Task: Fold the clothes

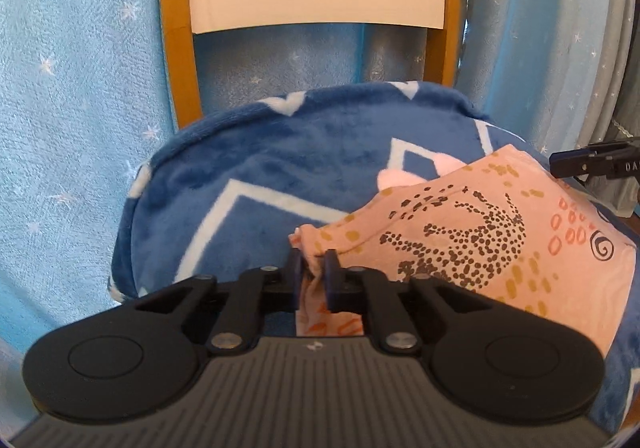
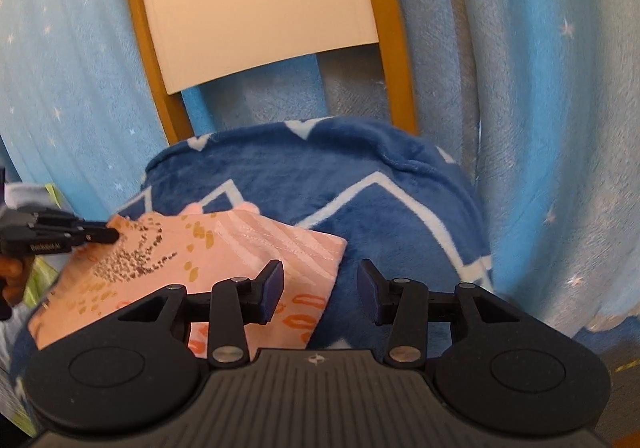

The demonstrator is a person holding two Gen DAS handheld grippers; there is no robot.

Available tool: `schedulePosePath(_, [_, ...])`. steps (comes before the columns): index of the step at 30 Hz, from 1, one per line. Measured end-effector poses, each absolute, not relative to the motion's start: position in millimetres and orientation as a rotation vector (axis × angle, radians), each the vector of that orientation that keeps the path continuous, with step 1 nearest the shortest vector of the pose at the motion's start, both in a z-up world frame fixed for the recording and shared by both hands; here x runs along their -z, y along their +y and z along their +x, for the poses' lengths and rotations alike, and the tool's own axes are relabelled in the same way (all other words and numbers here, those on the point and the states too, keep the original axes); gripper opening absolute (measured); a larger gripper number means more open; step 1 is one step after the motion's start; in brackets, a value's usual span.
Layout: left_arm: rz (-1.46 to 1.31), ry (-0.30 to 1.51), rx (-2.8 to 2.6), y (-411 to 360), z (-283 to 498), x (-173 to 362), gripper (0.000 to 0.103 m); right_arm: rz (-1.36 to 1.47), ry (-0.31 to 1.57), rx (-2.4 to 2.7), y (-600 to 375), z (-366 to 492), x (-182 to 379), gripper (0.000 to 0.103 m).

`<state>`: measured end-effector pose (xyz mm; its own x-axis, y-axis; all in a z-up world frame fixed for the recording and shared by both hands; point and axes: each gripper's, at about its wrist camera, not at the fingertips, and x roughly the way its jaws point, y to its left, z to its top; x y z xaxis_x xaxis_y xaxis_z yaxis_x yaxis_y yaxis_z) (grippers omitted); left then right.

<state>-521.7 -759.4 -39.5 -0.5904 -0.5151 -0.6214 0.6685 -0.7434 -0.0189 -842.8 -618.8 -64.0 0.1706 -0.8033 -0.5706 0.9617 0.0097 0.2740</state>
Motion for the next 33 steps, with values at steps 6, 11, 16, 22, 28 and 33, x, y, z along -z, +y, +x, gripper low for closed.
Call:
schedulePosePath(6, [0.753,0.262,2.319,-753.1,-520.0,36.7,0.002,0.723,0.253,1.419,-621.0,-847.6,70.3,0.044])
schedulePosePath(11, [0.793,0.205,2.320,-750.1,-523.4,41.1,0.003,0.708,0.243,1.436,-616.1,-849.1,71.2,0.044])
schedulePosePath(16, [0.796,0.184,2.320,-749.4,-525.8,41.1,0.008,0.691,0.257,1.406,-629.6,-847.3,67.6,0.044])
schedulePosePath(22, [0.784,0.115,2.317,-743.3,-526.4,38.8,0.001,0.660,0.286,1.415,-632.3,-839.4,64.2,0.003])
schedulePosePath(28, [0.723,0.064,2.343,-741.4,-520.4,33.3,0.001,0.540,0.302,1.491,-619.0,-836.2,54.8,0.000])
schedulePosePath(33, [0.708,0.173,2.322,-756.2,-519.7,43.5,0.001,0.518,0.280,1.516,-622.0,-834.7,56.3,0.000])
